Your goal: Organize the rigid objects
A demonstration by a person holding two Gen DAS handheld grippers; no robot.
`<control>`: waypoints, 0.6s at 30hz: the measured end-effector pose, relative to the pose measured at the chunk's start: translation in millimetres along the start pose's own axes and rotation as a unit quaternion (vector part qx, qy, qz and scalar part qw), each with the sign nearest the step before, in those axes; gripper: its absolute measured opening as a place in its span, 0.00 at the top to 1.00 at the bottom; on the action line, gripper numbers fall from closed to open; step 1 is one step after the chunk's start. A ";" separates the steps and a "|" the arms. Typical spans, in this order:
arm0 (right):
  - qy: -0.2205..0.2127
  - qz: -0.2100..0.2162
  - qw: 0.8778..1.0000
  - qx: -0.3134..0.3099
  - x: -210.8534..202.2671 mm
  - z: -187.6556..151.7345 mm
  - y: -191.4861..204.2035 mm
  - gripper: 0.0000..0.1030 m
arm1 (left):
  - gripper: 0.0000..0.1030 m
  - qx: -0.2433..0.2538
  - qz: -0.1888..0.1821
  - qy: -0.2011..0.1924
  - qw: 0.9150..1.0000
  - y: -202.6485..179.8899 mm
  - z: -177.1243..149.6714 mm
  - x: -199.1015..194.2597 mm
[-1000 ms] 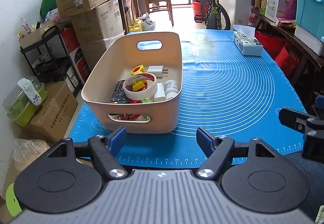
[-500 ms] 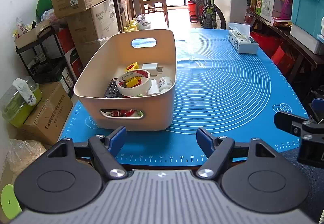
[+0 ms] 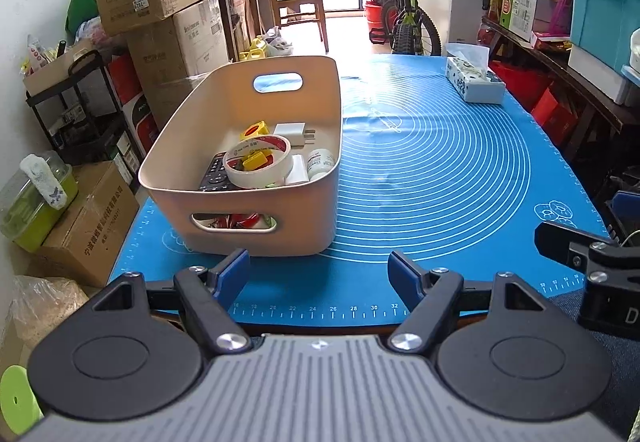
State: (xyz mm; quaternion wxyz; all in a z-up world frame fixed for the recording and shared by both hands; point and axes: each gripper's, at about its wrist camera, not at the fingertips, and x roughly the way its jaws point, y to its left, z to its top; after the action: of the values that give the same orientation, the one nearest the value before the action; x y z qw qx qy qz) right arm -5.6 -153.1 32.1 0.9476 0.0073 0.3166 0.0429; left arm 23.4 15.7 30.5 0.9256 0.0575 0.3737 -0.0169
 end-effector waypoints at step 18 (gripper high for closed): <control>0.000 -0.001 1.000 -0.001 0.2 -0.5 -1.1 0.11 | 0.26 0.001 0.000 0.000 1.000 0.2 -0.6 0.8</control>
State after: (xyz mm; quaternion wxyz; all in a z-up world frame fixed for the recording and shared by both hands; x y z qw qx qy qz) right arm -5.7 -154.2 31.5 0.9477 0.0063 0.3163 0.0421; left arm 23.6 16.0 29.6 0.9255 0.0587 0.3737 -0.0171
